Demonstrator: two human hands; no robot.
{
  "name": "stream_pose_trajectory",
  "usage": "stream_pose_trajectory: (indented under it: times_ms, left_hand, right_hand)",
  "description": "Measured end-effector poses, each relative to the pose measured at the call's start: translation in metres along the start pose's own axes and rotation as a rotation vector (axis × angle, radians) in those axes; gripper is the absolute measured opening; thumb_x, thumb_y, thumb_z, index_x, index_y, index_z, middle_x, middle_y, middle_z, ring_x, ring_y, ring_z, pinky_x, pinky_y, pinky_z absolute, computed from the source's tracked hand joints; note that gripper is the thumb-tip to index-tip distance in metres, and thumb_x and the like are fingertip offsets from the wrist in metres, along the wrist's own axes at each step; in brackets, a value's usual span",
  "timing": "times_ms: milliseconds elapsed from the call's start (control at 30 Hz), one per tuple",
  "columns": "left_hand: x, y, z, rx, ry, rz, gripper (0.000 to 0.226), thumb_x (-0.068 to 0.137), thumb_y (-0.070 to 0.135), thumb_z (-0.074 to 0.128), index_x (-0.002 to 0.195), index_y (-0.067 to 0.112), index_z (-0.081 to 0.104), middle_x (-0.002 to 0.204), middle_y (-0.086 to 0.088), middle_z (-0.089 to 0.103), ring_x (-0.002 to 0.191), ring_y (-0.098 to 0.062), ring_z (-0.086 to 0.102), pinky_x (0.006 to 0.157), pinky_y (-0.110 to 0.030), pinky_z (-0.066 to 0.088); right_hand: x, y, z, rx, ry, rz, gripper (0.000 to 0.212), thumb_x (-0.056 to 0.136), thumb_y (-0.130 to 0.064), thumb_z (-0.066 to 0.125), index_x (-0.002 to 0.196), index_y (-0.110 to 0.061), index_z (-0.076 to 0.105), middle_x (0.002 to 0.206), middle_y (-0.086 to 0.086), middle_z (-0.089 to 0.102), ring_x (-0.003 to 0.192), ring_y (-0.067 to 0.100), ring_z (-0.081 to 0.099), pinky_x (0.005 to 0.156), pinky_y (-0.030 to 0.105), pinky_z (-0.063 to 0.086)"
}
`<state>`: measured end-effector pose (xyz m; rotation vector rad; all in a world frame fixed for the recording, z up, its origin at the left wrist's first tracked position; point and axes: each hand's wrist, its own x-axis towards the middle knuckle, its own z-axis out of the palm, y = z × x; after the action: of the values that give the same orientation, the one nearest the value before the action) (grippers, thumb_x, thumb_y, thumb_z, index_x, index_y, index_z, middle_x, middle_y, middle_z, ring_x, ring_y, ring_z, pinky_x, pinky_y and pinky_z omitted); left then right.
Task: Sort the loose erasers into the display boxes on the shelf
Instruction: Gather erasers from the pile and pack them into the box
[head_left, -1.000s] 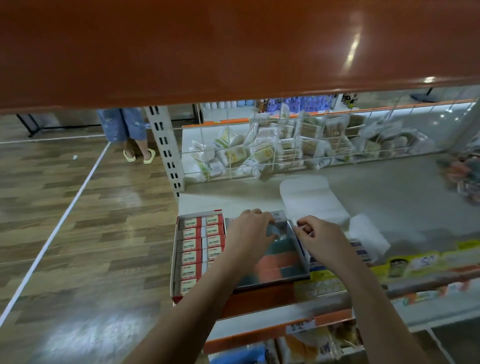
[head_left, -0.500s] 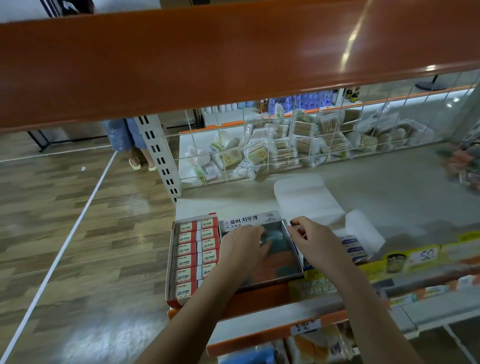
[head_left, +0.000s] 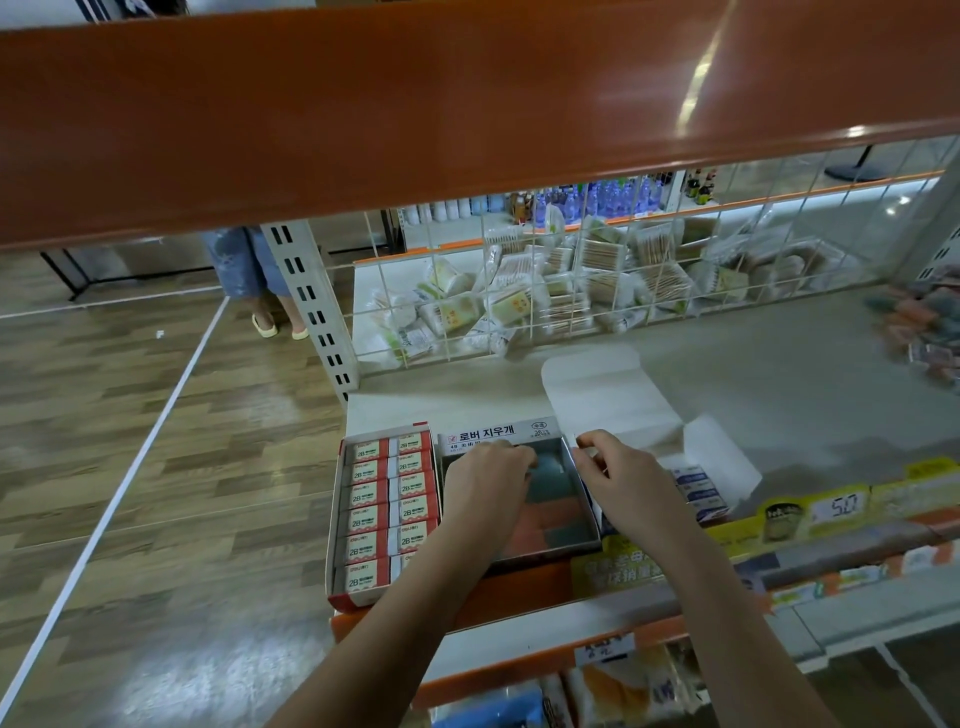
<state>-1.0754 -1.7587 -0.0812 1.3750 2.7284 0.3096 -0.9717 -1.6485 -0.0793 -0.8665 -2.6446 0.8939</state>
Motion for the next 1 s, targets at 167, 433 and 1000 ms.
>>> stream_pose_trajectory:
  times_ms: [167,433,1000]
  left_hand:
    - [0.001,0.000,0.003,0.106,-0.046,-0.011,0.027,0.099,0.021,0.045,0.123,0.022,0.056,0.112,-0.003,0.064,0.101,-0.022,0.061,0.079,-0.029,0.046]
    - [0.003,-0.007,0.005,0.037,-0.031,-0.006,0.030,0.099,0.024,0.047,0.127,0.026,0.056,0.119,-0.001,0.063,0.107,-0.020,0.059,0.091,-0.034,0.049]
    - [0.003,-0.009,-0.004,-0.025,-0.082,0.077,0.029,0.098,0.032,0.041,0.119,0.024,0.059,0.112,0.000,0.064,0.099,-0.017,0.060,0.085,-0.032,0.051]
  right_hand:
    - [0.001,0.001,0.002,-0.001,0.010,-0.002,0.030,0.098,-0.035,0.040,0.120,-0.018,0.052,0.108,0.003,0.067,0.078,0.012,0.055,0.067,0.022,0.040]
    - [0.002,0.004,0.003,0.019,-0.007,0.007,0.030,0.098,-0.035,0.040,0.120,-0.019,0.053,0.104,0.001,0.067,0.070,0.007,0.056,0.058,0.015,0.040]
    - [0.006,0.001,-0.010,0.007,-0.177,0.005,0.033,0.097,-0.040,0.041,0.123,-0.022,0.053,0.106,-0.003,0.063,0.081,0.005,0.054,0.067,0.019,0.039]
